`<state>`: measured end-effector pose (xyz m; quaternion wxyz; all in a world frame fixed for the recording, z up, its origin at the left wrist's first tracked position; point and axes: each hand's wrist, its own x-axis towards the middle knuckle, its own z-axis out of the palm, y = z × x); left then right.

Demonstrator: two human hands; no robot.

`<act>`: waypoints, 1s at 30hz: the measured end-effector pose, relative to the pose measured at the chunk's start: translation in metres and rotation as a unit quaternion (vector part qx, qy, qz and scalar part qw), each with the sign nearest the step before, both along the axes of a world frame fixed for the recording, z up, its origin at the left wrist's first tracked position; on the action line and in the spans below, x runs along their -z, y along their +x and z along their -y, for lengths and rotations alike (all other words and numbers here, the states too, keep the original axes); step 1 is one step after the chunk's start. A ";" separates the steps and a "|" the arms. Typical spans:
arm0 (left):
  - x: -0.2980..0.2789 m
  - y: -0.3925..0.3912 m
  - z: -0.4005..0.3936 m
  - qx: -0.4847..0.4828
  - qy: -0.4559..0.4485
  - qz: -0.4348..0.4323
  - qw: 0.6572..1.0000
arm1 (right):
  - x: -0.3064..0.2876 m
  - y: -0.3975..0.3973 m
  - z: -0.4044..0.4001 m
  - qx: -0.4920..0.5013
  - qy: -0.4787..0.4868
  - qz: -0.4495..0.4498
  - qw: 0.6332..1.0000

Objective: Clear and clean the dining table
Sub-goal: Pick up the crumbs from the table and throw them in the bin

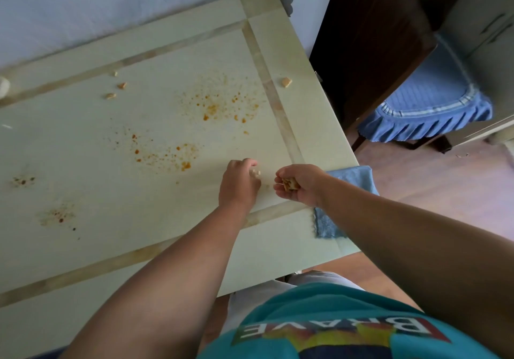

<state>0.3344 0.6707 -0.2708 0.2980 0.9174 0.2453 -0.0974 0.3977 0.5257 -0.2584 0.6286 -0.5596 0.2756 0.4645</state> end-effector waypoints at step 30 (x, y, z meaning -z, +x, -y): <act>-0.015 -0.027 -0.017 0.033 -0.056 -0.032 0.997 | 0.002 -0.004 -0.023 -0.031 -0.016 -0.004 0.999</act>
